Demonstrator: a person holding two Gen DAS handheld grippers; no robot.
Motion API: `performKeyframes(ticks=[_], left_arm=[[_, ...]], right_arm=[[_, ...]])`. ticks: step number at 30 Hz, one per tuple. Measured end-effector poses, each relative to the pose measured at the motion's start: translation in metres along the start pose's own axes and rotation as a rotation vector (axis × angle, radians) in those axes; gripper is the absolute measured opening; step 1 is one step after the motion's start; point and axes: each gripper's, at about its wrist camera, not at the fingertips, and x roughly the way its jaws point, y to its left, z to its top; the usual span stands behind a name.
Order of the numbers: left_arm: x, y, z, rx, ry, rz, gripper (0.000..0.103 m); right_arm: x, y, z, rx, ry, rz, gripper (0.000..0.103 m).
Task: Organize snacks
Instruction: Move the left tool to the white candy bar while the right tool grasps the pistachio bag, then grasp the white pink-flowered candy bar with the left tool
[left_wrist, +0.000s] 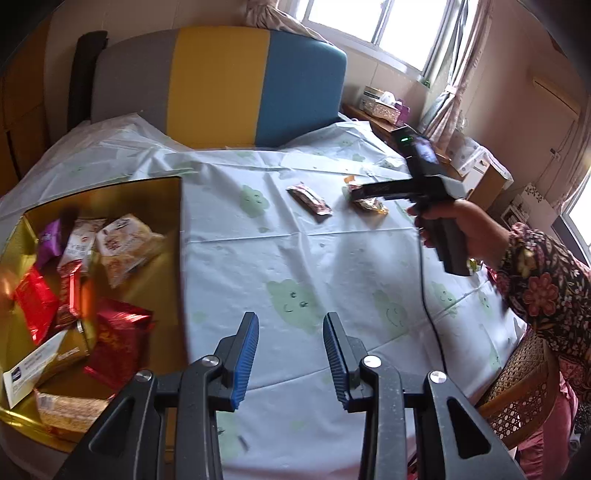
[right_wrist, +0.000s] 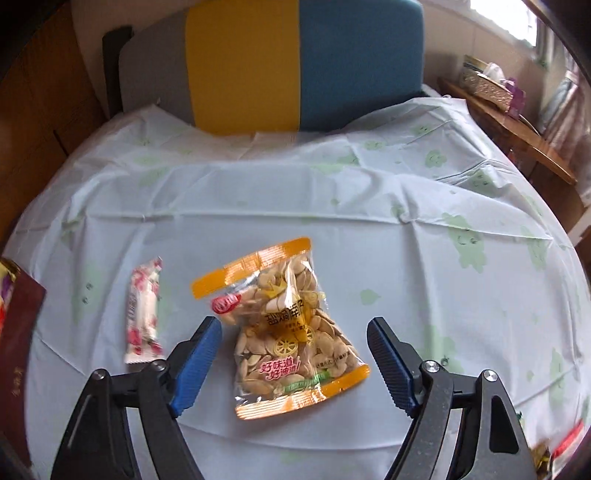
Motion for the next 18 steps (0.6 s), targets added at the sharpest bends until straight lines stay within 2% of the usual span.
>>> performKeyframes(ticks=[3,4,5,7,11,15,18], left_arm=[[0.005,-0.009,0.003,0.011,0.004,-0.008,0.037],[0.007,-0.011,0.003,0.014,0.003,-0.016,0.037],[0.008,-0.015,0.004,0.018,0.003,-0.021,0.037],[0.012,-0.022,0.007,0.028,0.008,-0.029,0.037],[0.019,-0.032,0.014,0.058,0.011,-0.026,0.037],[0.036,-0.04,0.032,0.067,0.027,-0.012,0.037],[0.056,-0.044,0.05,0.033,0.052,-0.032,0.037]], right_arm=[[0.006,0.001,-0.003,0.0,0.01,-0.006,0.074],[0.005,0.003,-0.002,-0.009,0.011,-0.009,0.066],[0.004,0.004,-0.002,-0.008,0.018,0.003,0.064],[0.0,0.005,-0.003,0.007,0.035,0.039,0.061],[-0.009,0.007,-0.01,0.056,0.111,0.037,0.056],[-0.025,-0.006,-0.037,0.175,0.249,0.049,0.056],[-0.034,-0.01,-0.057,0.191,0.286,0.065,0.056]])
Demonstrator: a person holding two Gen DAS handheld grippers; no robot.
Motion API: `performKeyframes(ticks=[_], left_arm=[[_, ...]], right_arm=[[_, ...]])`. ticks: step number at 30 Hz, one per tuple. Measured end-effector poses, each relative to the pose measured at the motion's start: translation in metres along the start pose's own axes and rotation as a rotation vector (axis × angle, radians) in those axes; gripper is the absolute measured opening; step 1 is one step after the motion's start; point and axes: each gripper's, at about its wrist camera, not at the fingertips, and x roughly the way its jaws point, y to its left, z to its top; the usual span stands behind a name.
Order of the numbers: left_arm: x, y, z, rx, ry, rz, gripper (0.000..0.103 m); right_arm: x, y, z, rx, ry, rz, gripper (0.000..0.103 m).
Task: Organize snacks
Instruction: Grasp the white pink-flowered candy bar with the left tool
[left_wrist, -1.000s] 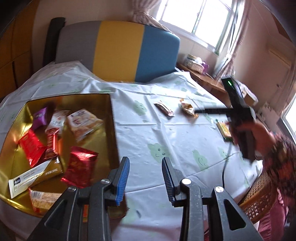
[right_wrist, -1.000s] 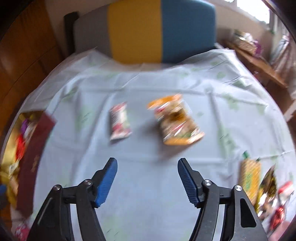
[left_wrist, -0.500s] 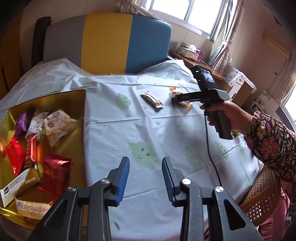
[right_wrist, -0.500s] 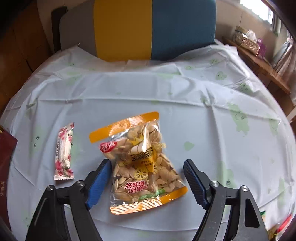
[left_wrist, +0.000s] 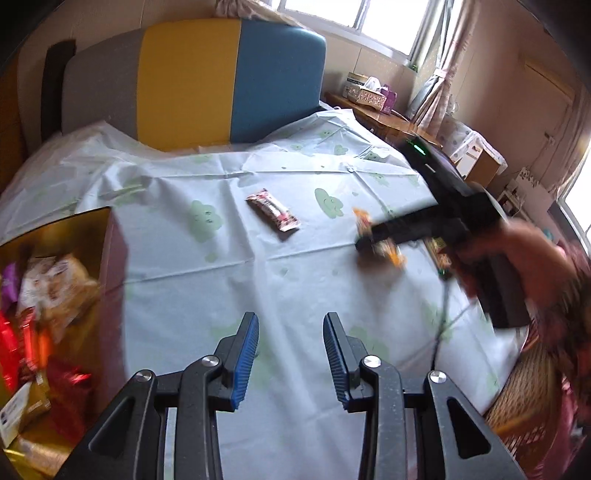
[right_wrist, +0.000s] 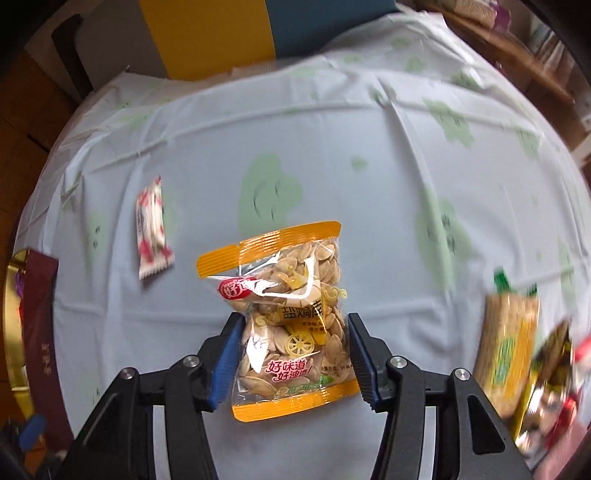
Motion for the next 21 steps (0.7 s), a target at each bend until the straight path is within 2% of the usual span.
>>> performKeyframes(ticks=[3,8,11,14,17,21], left_arm=[[0.023,-0.001,0.02,-0.044,0.016,0.004,0.037],[0.063,-0.007,0.055,-0.094,0.037,0.04,0.037],[0.09,-0.013,0.075,-0.084,0.043,0.078,0.037],[0.117,-0.012,0.092,-0.084,0.031,0.118,0.037],[0.146,-0.003,0.103,-0.119,0.065,0.141,0.037],[0.17,0.007,0.108,-0.163,0.082,0.132,0.037]], right_arm=[[-0.002,-0.005,-0.013,0.009,-0.041,0.014,0.056],[-0.007,-0.013,-0.011,0.053,-0.083,0.036,0.056],[-0.007,-0.023,-0.011,0.096,-0.076,0.02,0.056],[-0.01,-0.033,-0.009,0.148,-0.07,0.051,0.056],[-0.016,-0.037,-0.006,0.168,-0.073,0.04,0.056],[-0.015,-0.038,-0.004,0.177,-0.072,0.037,0.056]])
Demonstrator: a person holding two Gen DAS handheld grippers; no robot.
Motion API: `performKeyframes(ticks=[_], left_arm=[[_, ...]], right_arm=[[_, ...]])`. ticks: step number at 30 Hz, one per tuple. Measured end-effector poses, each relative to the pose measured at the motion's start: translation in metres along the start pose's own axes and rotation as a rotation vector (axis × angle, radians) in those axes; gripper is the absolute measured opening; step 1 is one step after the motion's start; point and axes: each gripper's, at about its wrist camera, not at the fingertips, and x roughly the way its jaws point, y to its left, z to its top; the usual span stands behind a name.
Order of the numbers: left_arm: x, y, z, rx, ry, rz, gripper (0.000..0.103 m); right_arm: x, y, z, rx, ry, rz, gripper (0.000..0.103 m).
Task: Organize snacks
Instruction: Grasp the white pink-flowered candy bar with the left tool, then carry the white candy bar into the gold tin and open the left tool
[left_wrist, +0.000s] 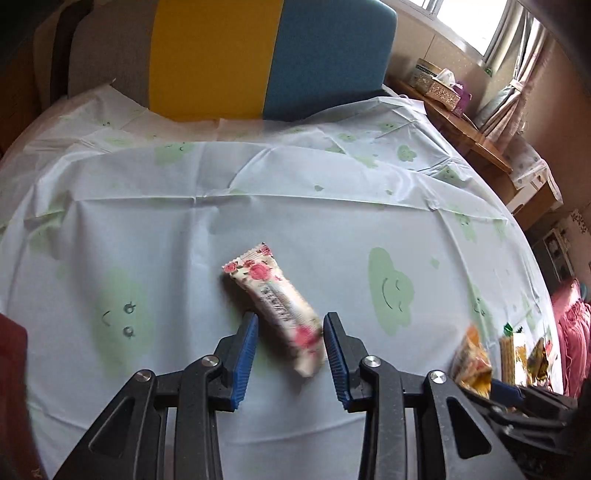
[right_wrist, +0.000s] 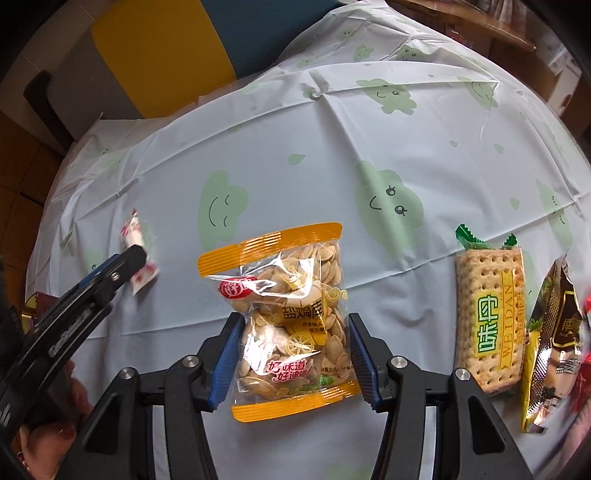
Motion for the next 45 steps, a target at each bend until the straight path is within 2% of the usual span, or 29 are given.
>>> performKeyframes(ticks=[1,6,14,25,33,45], left_arm=[[0.001,0.0,0.0,0.008,-0.016,-0.012,0.037],[-0.001,-0.012,-0.01,0.114,-0.084,0.03,0.035],[-0.007,-0.017,-0.019,0.177,-0.104,0.034,0.027],[-0.019,-0.012,-0.038,0.173,-0.094,0.012,0.027],[-0.035,-0.005,-0.06,0.16,-0.084,-0.034,0.024],[-0.062,0.015,-0.095,0.098,-0.088,-0.089,0.023]], right_arm=[[0.0,0.001,0.0,-0.003,0.0,-0.001,0.057],[0.003,0.008,0.001,-0.017,0.002,0.005,0.057],[0.001,0.002,0.0,-0.017,0.002,0.013,0.057],[-0.003,-0.005,0.002,-0.002,0.0,0.037,0.056],[-0.006,-0.012,0.003,-0.01,0.003,0.061,0.056],[-0.008,-0.015,0.004,-0.015,0.005,0.072,0.056]])
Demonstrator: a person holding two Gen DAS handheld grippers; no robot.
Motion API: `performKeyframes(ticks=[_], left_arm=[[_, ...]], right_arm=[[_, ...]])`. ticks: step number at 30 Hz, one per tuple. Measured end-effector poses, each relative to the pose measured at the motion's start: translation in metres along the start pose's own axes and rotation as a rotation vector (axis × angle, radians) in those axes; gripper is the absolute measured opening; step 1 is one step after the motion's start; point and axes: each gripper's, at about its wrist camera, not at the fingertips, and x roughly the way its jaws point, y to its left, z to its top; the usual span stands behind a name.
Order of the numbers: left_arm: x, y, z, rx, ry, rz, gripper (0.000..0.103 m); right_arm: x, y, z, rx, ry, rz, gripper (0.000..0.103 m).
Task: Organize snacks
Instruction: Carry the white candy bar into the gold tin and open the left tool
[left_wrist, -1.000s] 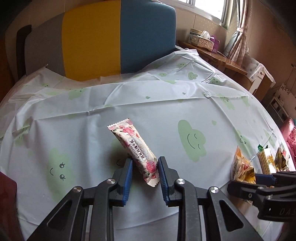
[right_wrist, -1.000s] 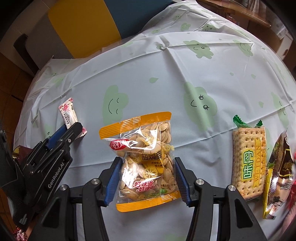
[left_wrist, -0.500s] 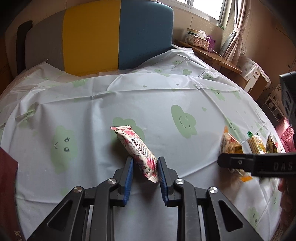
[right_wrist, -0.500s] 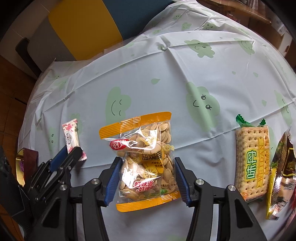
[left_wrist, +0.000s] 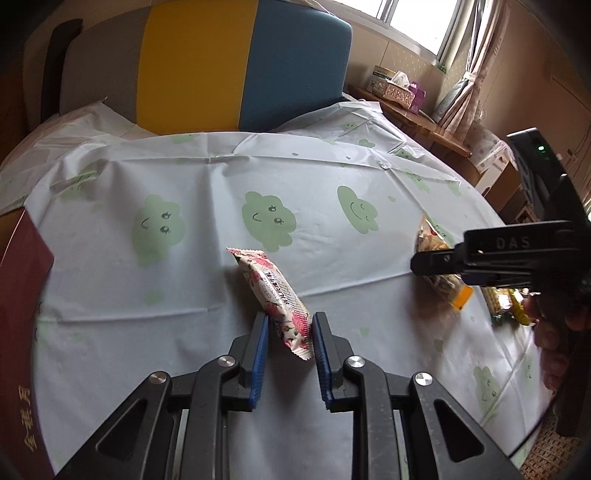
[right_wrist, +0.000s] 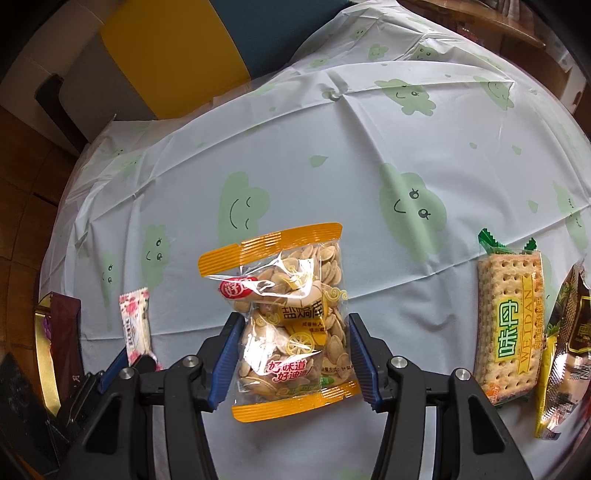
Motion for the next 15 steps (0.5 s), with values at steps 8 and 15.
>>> performKeyframes(ticks=[8,15], left_arm=[[-0.037,0.009,-0.028,-0.028,-0.014,-0.045,0.023],[-0.076,0.02,-0.045,-0.055,-0.043,-0.09,0.023]], right_arm=[[0.0,-0.001,0.001,-0.003,-0.001,0.0,0.056],[0.001,0.0,-0.001,-0.005,-0.004,-0.005,0.056]])
